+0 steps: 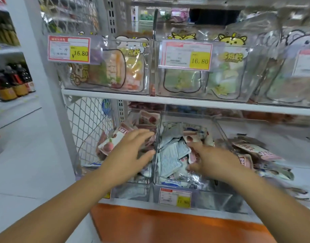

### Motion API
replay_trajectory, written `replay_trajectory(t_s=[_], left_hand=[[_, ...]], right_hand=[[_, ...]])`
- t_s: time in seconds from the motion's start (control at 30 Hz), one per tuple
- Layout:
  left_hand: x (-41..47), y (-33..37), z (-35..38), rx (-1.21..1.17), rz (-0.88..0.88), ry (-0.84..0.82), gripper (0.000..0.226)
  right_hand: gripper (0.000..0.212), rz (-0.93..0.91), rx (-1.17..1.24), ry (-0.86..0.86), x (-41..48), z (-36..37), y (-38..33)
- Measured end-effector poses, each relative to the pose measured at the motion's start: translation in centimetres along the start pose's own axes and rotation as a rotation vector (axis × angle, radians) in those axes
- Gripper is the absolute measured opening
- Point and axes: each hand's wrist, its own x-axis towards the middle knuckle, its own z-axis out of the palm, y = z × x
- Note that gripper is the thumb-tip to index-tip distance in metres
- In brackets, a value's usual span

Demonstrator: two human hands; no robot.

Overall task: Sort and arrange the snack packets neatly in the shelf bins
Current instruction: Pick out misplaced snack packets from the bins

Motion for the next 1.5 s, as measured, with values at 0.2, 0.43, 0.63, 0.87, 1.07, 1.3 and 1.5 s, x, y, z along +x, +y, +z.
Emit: replay_trajectory(t_s=[0.2, 0.43, 0.63, 0.87, 1.07, 1.3, 1.5], left_hand=[[-0.5, 1.5, 1.4, -0.060, -0.005, -0.090, 0.047], [1.5, 4.8, 1.0, -0.515, -0.109, -0.087, 0.062], [3.0, 2.6, -0.5, -0.579, -0.246, 0.003, 0.034], [2.7, -4.4, -2.5, -0.239, -0.381, 0.084, 0.071], [2.2, -5.7, -0.3, 0.134, -0.165, 0.155, 0.070], [2.3, -2.1, 0.4, 0.016, -0.001, 0.147, 0.046], [1.9, 0.4, 0.7, -0.105, 0.040, 0.058, 0.054]], right_hand=[[0.025, 0.083, 0.477, 0.378, -0.4, -1.3, 1.1], [0.027, -0.101, 1.421, 0.337, -2.8, -3.9, -2.2], [0.028, -0.062, 0.958, 0.340, -0.1, -2.6, -1.8], [0.078, -0.006, 0.465, -0.019, 4.1, 1.3, 1.0], [0.103, 0.108, 0.449, -0.058, 5.3, 2.4, 0.9], [0.028, 0.114, 0.247, 0.082, 4.0, 2.6, 0.4], [0.014, 0.070, 0.534, 0.488, 0.9, -0.6, 0.5]])
